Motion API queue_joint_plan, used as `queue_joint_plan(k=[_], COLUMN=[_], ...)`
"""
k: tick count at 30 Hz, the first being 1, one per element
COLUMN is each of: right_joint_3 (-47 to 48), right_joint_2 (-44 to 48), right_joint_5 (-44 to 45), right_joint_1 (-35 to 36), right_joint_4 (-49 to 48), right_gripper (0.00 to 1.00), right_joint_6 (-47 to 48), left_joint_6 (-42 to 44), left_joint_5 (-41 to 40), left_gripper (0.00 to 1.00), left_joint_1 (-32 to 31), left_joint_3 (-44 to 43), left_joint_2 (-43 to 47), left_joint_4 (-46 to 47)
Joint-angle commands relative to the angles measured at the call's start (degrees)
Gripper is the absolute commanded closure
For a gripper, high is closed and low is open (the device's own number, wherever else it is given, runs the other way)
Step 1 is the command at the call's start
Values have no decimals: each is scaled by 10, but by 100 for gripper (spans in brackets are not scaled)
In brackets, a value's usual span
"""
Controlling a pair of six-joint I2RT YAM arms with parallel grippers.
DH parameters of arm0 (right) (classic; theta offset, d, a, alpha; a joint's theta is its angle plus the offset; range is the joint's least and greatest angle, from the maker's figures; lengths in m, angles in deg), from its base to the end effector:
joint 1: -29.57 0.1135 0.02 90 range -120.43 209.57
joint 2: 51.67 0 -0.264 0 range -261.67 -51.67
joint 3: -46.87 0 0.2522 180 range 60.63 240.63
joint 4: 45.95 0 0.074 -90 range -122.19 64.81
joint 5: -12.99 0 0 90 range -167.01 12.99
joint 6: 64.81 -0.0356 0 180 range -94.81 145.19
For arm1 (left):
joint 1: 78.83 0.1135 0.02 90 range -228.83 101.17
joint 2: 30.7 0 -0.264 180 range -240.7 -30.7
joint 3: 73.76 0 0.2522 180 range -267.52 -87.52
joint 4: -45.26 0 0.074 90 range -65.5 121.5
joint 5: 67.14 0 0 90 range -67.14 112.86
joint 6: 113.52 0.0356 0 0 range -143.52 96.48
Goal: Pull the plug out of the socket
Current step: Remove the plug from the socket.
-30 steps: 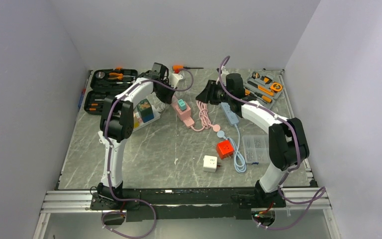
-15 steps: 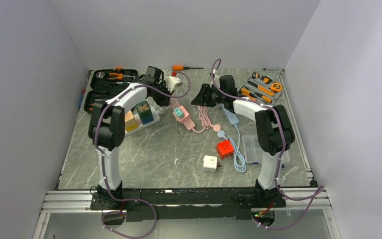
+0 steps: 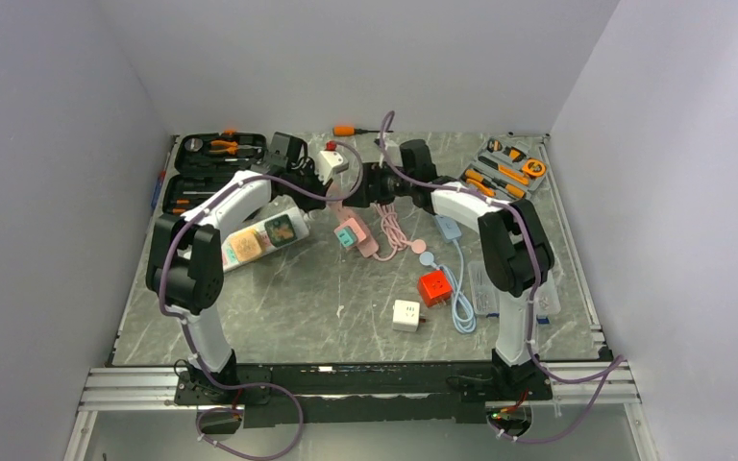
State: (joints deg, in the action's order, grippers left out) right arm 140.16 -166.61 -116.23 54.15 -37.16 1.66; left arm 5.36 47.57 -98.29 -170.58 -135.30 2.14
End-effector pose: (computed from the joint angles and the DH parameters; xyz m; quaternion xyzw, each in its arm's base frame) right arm 0.4029 0.2090 0.2084 -0.1742 0.8160 0.4567 0.3085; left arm 0.3755 -0.1485 0.2523 0.4422 0.8105 -0.1741 0.3423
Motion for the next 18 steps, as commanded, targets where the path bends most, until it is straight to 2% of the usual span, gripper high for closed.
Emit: queue_joint_plan(k=[1, 12, 16, 18], right_joint_3=[26, 75, 86, 85], right_joint_2=[0, -61, -80, -84], right_joint_5=[-5, -43, -64, -63], right_joint_1=[19, 32, 55, 67], right_joint_4=[23, 70, 76, 74], right_gripper=[21, 31, 41, 51], right_joint_6=[63, 125, 140, 143], left_joint_6=[0, 0, 1, 4], left_joint_5=[58, 74, 78, 80], left_gripper=[100, 100, 100, 100], left_joint_1=[-8, -10, -10, -9], left_joint_3=[7, 48, 58, 63], left_joint_2=[54, 80, 87, 90], left_joint_4=[64, 109, 115, 114])
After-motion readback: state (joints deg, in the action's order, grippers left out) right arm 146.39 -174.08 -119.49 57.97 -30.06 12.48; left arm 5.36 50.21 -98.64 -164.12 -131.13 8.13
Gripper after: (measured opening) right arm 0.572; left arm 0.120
